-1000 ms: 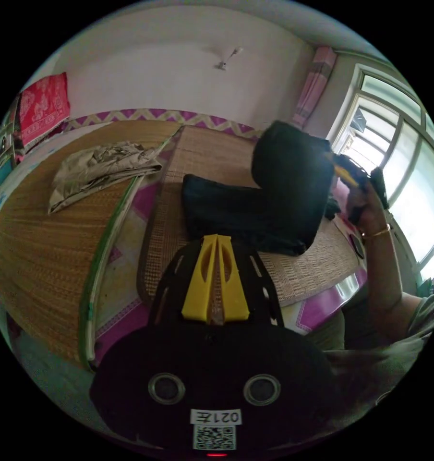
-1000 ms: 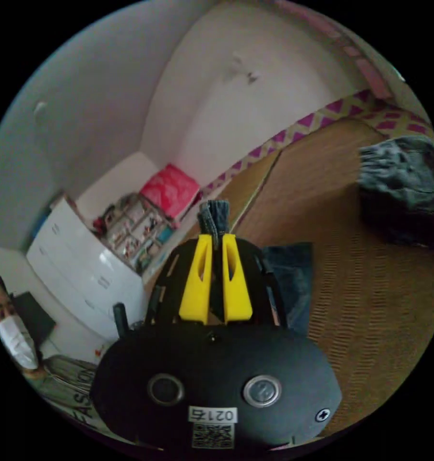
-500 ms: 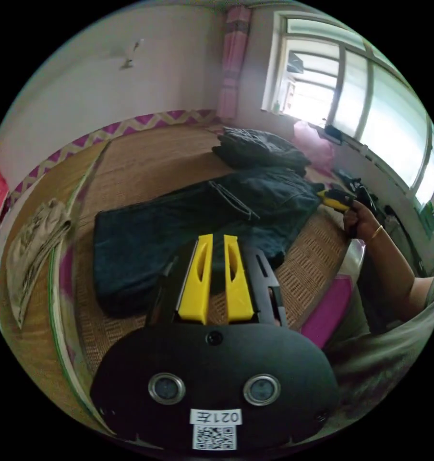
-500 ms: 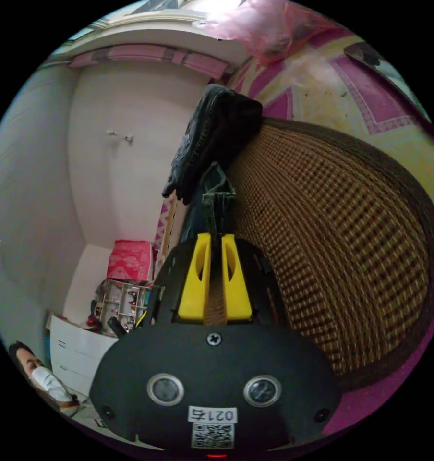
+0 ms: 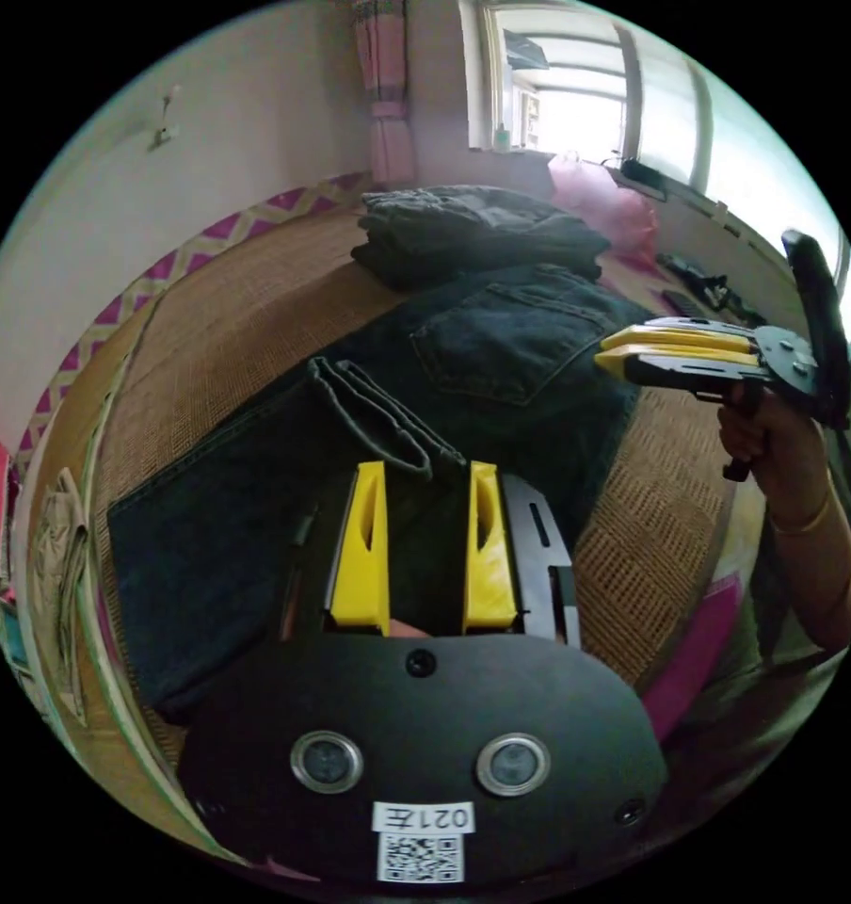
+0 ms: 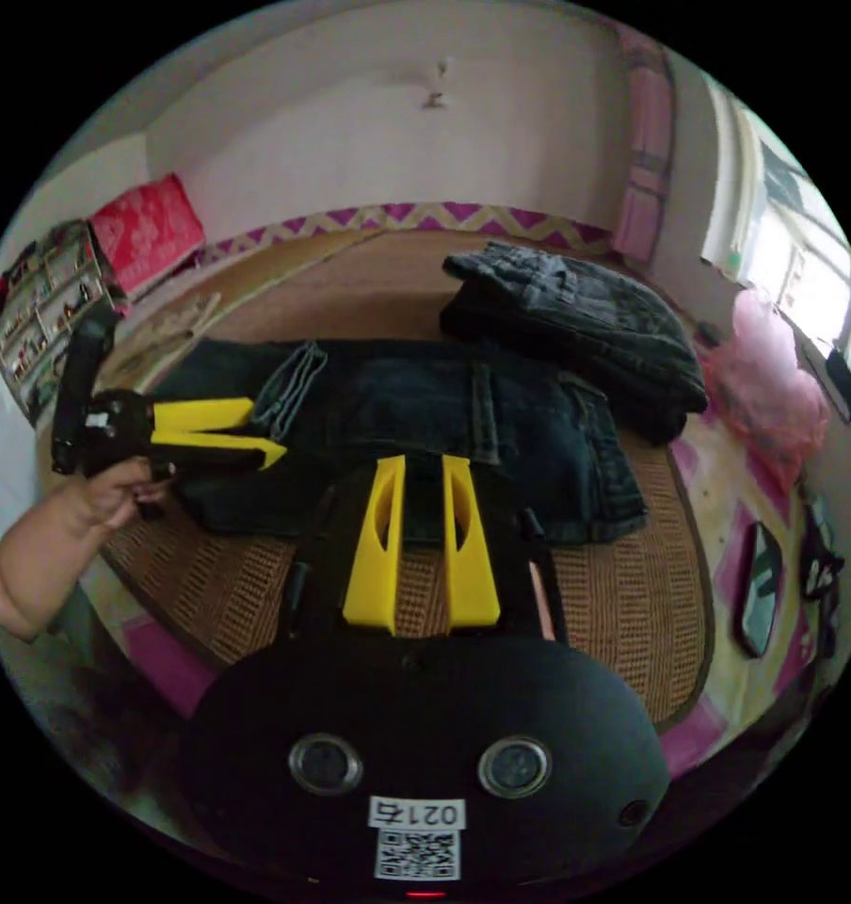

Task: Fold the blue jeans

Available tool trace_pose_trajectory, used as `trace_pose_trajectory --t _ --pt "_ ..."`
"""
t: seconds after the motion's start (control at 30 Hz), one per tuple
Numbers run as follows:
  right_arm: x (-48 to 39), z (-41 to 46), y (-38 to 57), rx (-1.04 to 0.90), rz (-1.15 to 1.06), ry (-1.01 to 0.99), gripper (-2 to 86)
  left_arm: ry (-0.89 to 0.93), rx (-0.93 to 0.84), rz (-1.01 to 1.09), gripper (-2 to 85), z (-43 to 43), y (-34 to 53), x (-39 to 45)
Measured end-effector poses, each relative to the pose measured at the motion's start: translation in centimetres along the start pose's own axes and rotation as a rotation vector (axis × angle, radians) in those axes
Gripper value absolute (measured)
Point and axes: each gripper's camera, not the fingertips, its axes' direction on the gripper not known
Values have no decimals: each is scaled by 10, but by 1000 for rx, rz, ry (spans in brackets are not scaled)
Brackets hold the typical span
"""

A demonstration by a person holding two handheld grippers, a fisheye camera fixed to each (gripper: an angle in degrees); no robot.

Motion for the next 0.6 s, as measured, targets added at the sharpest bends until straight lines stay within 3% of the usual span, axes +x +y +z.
trace_pose_trajectory --t 0.2,0.33,0.6 --pt "-17 24 -2 9 74 7 65 56 -19 -84 57 -3 0 -30" --pt "-26 30 -3 -8 76 0 67 235 126 -275 41 -38 20 -90" --pt "-32 33 -2 -19 111 -38 64 35 397 -456 29 -199 141 -254"
